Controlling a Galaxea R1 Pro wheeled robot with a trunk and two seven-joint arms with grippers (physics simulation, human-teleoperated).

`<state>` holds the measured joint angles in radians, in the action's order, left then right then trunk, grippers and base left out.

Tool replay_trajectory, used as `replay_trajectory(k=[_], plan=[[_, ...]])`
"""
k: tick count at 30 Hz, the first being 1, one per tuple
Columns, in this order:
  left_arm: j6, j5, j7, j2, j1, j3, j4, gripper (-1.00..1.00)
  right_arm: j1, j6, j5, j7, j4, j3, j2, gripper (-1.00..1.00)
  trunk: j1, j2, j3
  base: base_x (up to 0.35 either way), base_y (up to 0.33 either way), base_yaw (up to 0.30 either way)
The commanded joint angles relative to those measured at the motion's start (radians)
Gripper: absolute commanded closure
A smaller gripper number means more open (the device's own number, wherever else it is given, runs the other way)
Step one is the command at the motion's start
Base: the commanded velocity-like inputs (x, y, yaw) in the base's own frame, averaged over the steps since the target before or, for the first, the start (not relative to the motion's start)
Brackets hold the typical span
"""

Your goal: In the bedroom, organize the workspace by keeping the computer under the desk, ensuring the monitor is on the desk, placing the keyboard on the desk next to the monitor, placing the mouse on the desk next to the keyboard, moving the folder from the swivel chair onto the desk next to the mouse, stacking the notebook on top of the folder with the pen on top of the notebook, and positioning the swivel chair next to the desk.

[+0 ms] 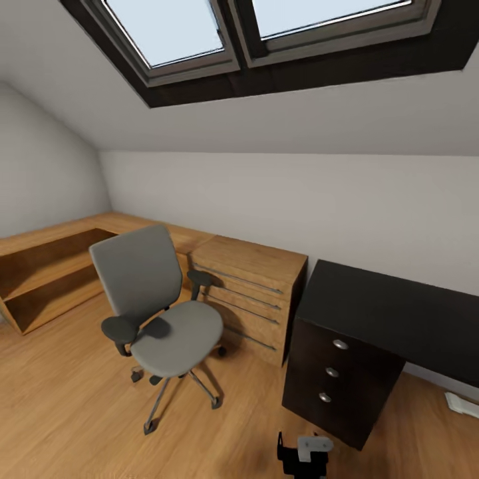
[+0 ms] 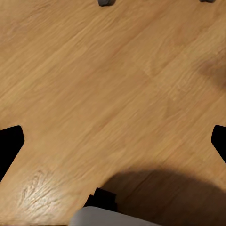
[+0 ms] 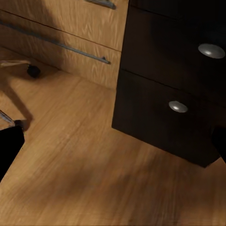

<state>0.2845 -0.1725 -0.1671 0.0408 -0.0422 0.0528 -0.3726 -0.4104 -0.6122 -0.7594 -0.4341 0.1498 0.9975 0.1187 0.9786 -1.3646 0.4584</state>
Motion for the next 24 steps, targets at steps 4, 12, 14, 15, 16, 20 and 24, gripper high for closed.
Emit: replay_trajectory(k=[4,12,14,15,16,20,24], plan=[[0.017,-0.002,0.001,0.001,-0.001,0.004,0.003,-1.0,-0.001,-0.057,-0.003,-0.007,-0.026,0.009,0.001,-1.0,0.0,-0.001,0.001,-0.053,0.016,0.283],[0.057,-0.001,0.001,0.001,-0.001,0.004,0.009,-1.0,0.0,-0.115,-0.003,-0.008,-0.057,0.012,0.004,-1.0,0.0,-0.001,0.001,-0.255,0.134,0.283],[0.059,-0.001,0.001,0.001,-0.001,0.004,0.008,-1.0,0.0,-0.117,-0.003,-0.008,-0.058,0.011,0.004,-1.0,0.0,-0.001,0.001,-0.283,0.152,0.283],[0.06,-0.001,0.001,0.001,-0.001,0.004,0.008,-1.0,0.0,-0.118,-0.003,-0.008,-0.058,0.011,0.004,-1.0,0.0,-0.001,0.001,-0.285,0.141,0.284],[0.06,-0.001,0.001,0.001,-0.001,0.004,0.008,-1.0,0.0,-0.118,-0.003,-0.008,-0.058,0.011,0.004,-1.0,0.0,-0.001,0.001,-0.284,0.122,0.284],[0.06,-0.001,0.001,0.0,-0.001,0.004,0.009,-1.0,0.0,-0.122,-0.004,-0.009,-0.059,0.01,0.004,-1.0,0.0,-0.001,0.001,-0.199,0.058,0.286],[0.06,-0.001,0.001,0.001,-0.001,0.004,0.009,-1.0,0.0,-0.124,-0.004,-0.01,-0.059,0.011,0.005,-1.0,0.0,-0.001,0.001,-0.064,0.018,0.287]])
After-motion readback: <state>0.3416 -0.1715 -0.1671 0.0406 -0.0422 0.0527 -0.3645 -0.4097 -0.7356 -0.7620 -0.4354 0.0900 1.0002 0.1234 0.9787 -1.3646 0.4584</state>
